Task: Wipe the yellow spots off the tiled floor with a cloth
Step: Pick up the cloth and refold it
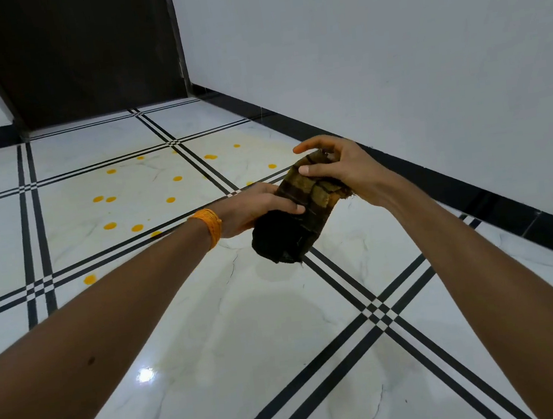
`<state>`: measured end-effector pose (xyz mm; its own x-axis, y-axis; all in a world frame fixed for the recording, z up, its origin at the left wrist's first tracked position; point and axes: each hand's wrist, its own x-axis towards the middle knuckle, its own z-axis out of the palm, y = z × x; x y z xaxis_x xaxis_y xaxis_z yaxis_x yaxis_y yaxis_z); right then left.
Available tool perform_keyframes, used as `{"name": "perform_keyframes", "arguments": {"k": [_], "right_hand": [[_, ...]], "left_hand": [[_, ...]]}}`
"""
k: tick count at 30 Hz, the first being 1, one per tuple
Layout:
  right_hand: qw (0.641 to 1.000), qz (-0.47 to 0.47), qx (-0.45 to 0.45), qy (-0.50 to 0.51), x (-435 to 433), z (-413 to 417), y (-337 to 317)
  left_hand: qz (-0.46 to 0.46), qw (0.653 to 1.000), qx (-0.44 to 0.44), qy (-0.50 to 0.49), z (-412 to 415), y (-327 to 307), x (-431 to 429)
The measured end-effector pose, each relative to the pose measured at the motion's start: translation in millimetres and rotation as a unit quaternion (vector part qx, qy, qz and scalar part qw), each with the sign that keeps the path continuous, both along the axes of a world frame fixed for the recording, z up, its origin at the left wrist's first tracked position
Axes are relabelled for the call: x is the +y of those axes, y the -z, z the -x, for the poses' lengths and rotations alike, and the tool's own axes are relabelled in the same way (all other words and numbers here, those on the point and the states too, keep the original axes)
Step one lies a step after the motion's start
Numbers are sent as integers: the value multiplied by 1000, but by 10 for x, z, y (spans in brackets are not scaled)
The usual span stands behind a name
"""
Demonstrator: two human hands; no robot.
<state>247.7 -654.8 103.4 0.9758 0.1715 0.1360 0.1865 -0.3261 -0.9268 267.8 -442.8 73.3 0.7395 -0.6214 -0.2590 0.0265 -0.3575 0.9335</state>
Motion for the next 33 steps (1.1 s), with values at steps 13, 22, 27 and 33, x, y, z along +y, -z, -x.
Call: {"name": "perform_keyframes", "arguments": {"k": [13, 22, 27, 33], "right_hand": [[852, -361, 377, 32, 297, 40, 926], [901, -325, 284, 38, 379, -203, 1211], [912, -327, 236, 75, 405, -538, 1542], [923, -302, 239, 9, 427, -704, 1273]], "left_hand": [[219, 947, 131, -198, 6, 247, -225], [205, 951, 115, -199, -252, 663, -173], [143, 961, 112, -207, -455, 940, -145], [188, 949, 148, -205, -614, 746, 13]]}}
